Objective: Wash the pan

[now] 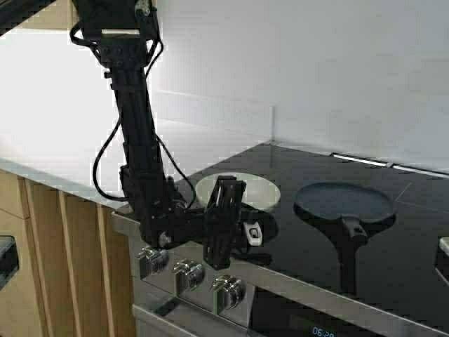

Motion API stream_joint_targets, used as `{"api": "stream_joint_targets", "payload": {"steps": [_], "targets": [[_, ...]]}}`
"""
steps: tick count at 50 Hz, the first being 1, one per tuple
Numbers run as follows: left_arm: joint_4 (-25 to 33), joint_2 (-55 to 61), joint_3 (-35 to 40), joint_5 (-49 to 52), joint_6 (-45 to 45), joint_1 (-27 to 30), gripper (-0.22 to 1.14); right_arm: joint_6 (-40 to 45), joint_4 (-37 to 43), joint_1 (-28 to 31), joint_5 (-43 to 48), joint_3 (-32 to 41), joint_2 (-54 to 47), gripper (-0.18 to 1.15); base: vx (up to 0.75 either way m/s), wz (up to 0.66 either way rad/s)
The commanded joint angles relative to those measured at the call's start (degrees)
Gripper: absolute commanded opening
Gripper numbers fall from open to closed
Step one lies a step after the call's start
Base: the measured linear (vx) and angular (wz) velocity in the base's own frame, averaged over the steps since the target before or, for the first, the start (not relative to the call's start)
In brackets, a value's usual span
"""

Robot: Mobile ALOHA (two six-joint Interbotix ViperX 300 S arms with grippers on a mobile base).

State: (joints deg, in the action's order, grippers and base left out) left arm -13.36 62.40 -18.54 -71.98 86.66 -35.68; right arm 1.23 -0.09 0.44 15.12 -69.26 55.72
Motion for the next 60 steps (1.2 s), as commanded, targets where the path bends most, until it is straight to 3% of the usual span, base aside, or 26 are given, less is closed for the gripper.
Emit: {"api": "stream_joint_targets", "payload": {"steps": [1, 7, 21, 36, 60], "targets": [[1.1, -2.3, 0.1, -0.9, 0.1, 0.0, -0.1, 0.1, 0.1, 0.1, 0.2, 0.6, -0.4, 0.06, 0.0, 0.0], [1.1, -3.1, 0.0, -1.3, 0.2, 0.0, 0.08, 0.1, 0.1, 0.1, 0.2, 0.6, -0.4, 0.06, 0.0, 0.0], [1.3, -5.8, -1.4, -2.9, 1.0, -0.1, 0.02, 0.1, 0.1, 0.1, 0.2, 0.6, -0.4, 0.06, 0.0, 0.0], [2.3, -14.3, -9.3, -5.4, 3.0, -0.1, 0.02, 0.1, 0.0, 0.1, 0.2, 0.6, -0.9, 0.06, 0.0, 0.05], [2.2, -21.4, -17.0, -7.9, 2.5, -0.1, 0.02, 0.1, -0.1, 0.1, 0.2, 1.0, -1.7, 0.06, 0.02, 0.31]]}}
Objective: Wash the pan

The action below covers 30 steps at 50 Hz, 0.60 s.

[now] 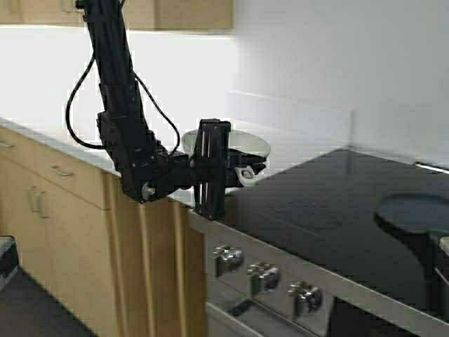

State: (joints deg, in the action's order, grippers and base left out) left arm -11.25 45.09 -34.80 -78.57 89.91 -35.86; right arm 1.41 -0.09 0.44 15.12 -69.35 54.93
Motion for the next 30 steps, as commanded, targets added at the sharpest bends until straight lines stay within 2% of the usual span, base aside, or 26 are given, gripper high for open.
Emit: {"api": "stream_joint_targets", "payload": {"steps": [1, 30], "targets": [[0.1, -4.2, -0.9, -1.2, -0.8, 0.1, 0.02, -0.1, -0.1, 0.1, 0.2, 1.1, -1.0, 0.06, 0.04, 0.48], [0.0, -4.4, -5.2, -3.6, -2.0, 0.1, 0.02, 0.9, -0.1, 0.1, 0.2, 1.1, -1.4, 0.06, 0.07, 0.55]]}}
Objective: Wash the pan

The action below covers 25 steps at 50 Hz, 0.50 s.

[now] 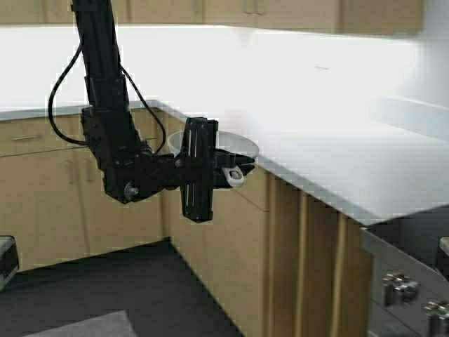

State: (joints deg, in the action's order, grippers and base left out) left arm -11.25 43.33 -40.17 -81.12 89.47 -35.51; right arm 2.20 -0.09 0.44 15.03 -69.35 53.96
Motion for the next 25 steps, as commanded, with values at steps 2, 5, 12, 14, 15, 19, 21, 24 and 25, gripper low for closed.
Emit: {"api": "stream_joint_targets", "payload": {"steps": [2, 5, 12, 14, 15, 19, 21, 24, 25], "targets": [[0.0, -2.5, 0.3, -1.1, -1.6, -0.2, 0.02, 0.1, -0.1, 0.1, 0.4, 1.1, -0.4, 0.06, 0.09, 0.5], [0.0, -2.2, 0.5, -1.1, -1.5, -0.2, 0.02, 0.1, -0.1, 0.1, 0.3, 1.1, -0.6, 0.06, 0.09, 0.48], [0.0, -2.2, 0.4, -1.1, -1.5, 0.1, 0.02, 0.0, -0.2, 0.1, 0.3, 1.0, -0.8, 0.06, 0.11, 0.49], [0.0, -2.1, 0.4, -1.1, -1.5, 0.4, 0.02, -0.1, -0.2, 0.1, 0.3, 1.0, -0.8, 0.06, 0.12, 0.51], [-0.1, -2.1, 0.4, -1.1, -1.5, 0.4, 0.02, -0.2, -0.3, 0.1, 0.3, 1.0, -0.7, 0.06, 0.12, 0.53], [-0.4, -2.0, 0.6, -1.1, -1.1, 1.1, 0.02, -0.3, -0.7, 0.1, 0.3, 0.7, -0.6, 0.06, 0.12, 0.57], [-0.4, -2.2, 0.6, -1.1, -1.1, 1.1, 0.02, -0.3, -0.8, 0.1, 0.2, 0.4, -0.6, 0.06, 0.12, 0.62], [-0.4, -2.4, 0.7, -1.1, -1.1, 1.1, 0.02, -0.3, -0.9, 0.2, 0.1, 0.3, -0.6, 0.06, 0.12, 0.63], [-0.4, -2.4, 0.7, -1.1, -1.1, 1.1, 0.02, -0.3, -1.0, 0.1, 0.0, 0.4, -0.6, 0.06, 0.12, 0.63]]}}
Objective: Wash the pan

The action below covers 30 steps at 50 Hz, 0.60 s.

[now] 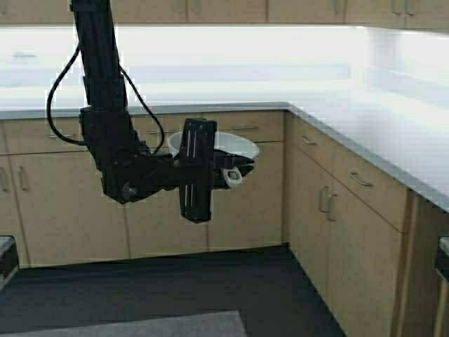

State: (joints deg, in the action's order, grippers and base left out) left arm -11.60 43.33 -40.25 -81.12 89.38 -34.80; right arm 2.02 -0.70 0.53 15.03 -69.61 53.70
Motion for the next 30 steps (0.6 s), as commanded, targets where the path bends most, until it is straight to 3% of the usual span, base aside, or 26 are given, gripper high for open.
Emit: {"api": "stream_joint_targets", "payload": {"steps": [1, 30], "targets": [[-0.1, -2.5, 0.9, -1.1, -1.0, 0.4, 0.02, -0.1, -0.4, 0.0, -0.1, 0.6, -0.4, 0.06, 0.12, 0.64], [-0.9, -1.8, 0.9, -1.1, -1.0, 0.6, 0.02, 0.2, -1.1, 0.4, -0.4, 0.8, -1.6, 0.06, 0.13, 0.6]]}}
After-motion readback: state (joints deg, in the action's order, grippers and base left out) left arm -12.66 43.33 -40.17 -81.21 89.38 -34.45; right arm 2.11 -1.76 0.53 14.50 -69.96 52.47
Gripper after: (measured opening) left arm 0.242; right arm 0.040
